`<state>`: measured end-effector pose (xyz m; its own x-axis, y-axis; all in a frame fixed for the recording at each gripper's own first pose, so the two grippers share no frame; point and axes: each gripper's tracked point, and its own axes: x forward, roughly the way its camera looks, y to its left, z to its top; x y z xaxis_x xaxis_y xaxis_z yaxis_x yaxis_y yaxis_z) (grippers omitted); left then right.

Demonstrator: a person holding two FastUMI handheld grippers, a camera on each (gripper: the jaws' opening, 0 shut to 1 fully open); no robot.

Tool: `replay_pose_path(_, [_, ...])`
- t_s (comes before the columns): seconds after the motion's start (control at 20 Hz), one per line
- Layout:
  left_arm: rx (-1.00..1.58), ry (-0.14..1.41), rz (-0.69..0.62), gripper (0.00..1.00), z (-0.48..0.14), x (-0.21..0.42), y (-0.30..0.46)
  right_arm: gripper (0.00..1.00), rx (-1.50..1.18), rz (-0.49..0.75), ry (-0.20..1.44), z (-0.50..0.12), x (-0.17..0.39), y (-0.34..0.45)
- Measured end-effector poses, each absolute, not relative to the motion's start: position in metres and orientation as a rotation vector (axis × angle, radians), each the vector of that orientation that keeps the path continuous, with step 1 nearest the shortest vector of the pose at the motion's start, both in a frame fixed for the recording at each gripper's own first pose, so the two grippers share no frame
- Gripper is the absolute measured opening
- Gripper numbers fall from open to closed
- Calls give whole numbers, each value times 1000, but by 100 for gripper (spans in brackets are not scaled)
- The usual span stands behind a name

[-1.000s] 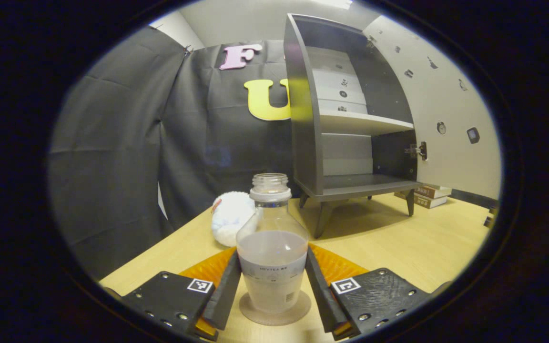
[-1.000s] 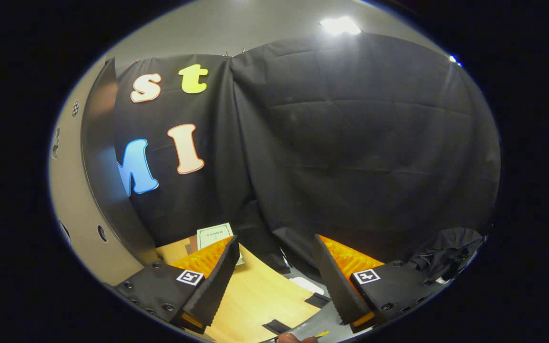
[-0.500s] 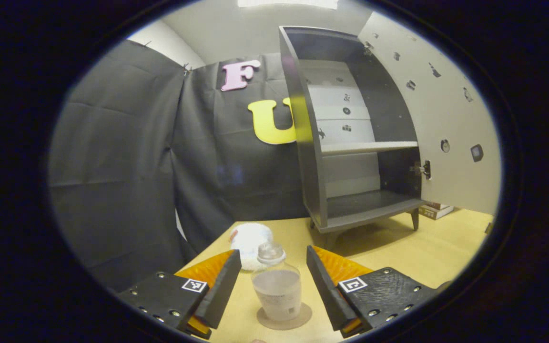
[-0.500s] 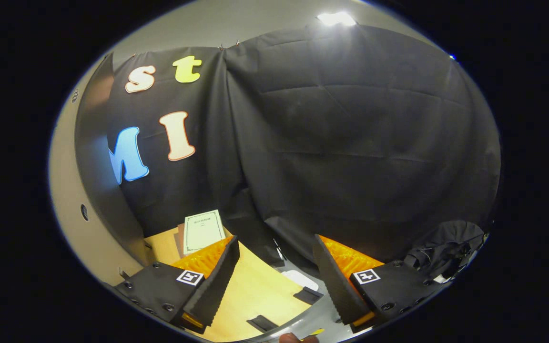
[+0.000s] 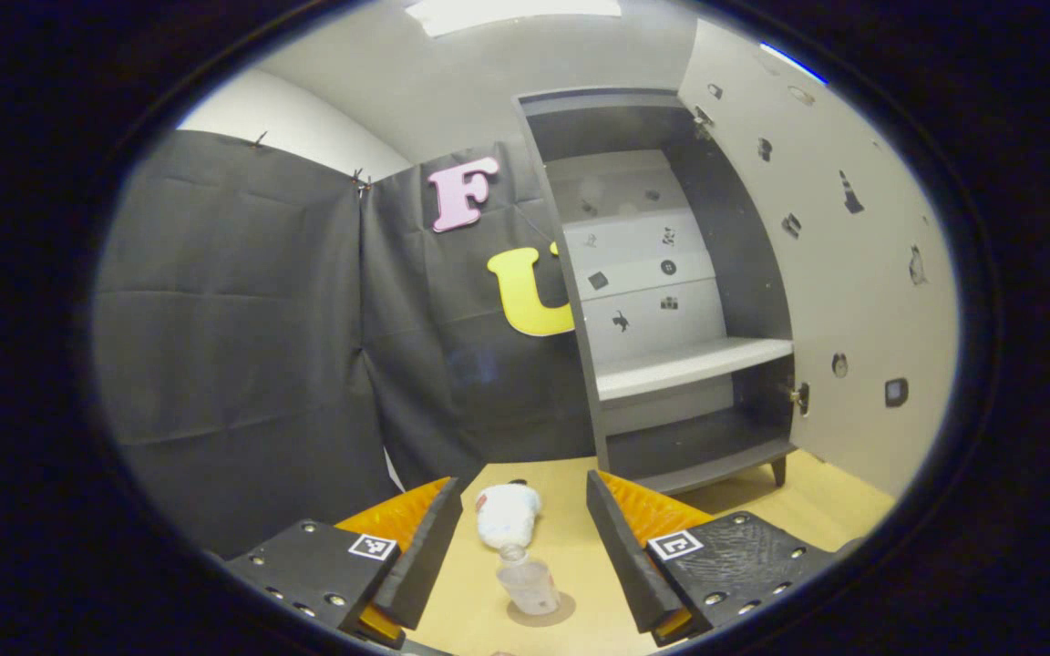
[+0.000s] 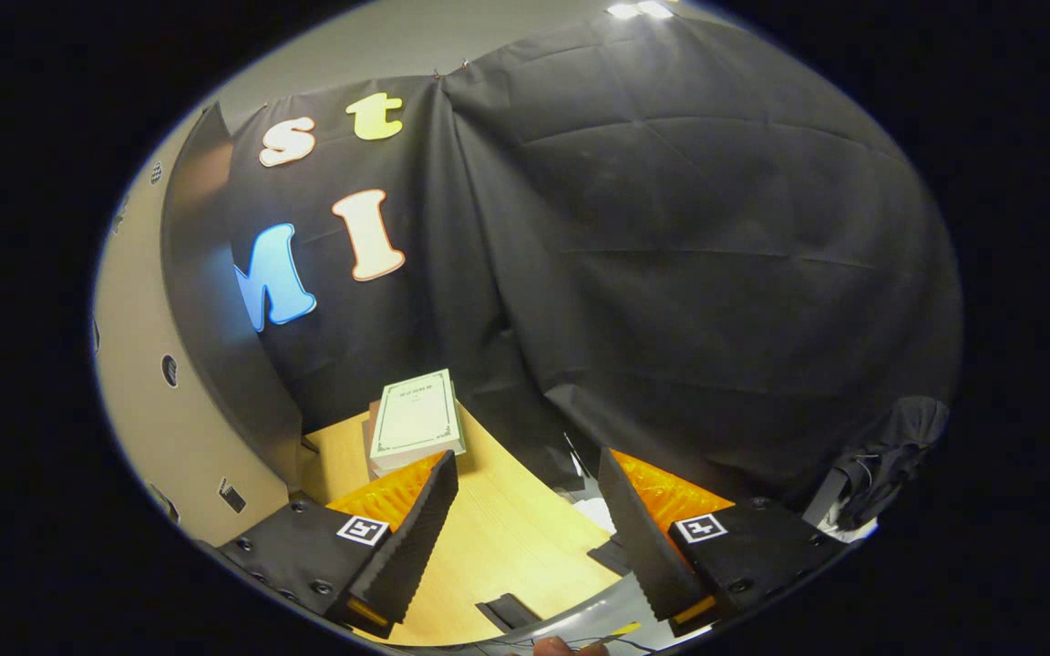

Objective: Open the cabinet door with the right hand, grasp the bottle in the cabinet with the left hand and place it on the coaster, then close the cabinet door with the right hand.

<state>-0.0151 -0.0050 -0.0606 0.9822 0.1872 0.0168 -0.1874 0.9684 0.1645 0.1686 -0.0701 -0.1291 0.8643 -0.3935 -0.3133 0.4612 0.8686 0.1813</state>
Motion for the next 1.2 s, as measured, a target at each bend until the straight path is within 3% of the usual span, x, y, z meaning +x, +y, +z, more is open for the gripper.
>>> replay_pose_path(0.25, [111,-24,163,83,4,-25,-72,98,214,-283,173,-82,180,-48])
replay_pose_path(0.3, [84,-25,136,83,14,-27,-88,93,209,-241,153,-74,181,-42])
replay_pose_path(0.5, [2,32,125,83,35,-44,-125,98,219,-105,99,-42,184,-19])
replay_pose_path(0.55, [-6,39,129,83,39,-49,-129,93,210,-71,87,-33,184,-10])
replay_pose_path(0.6, [-11,44,133,83,42,-53,-132,98,200,-39,74,-24,182,0])
replay_pose_path(0.75, [-33,73,131,83,39,-61,-135,100,163,50,26,6,174,38])
replay_pose_path(0.85, [-73,88,128,83,34,-61,-129,95,152,97,16,22,168,64])
replay_pose_path(0.9, [-90,91,122,83,31,-59,-126,98,155,113,13,30,165,75])
replay_pose_path(1.2, [-39,128,91,83,8,-50,-86,98,72,129,-46,69,145,133])
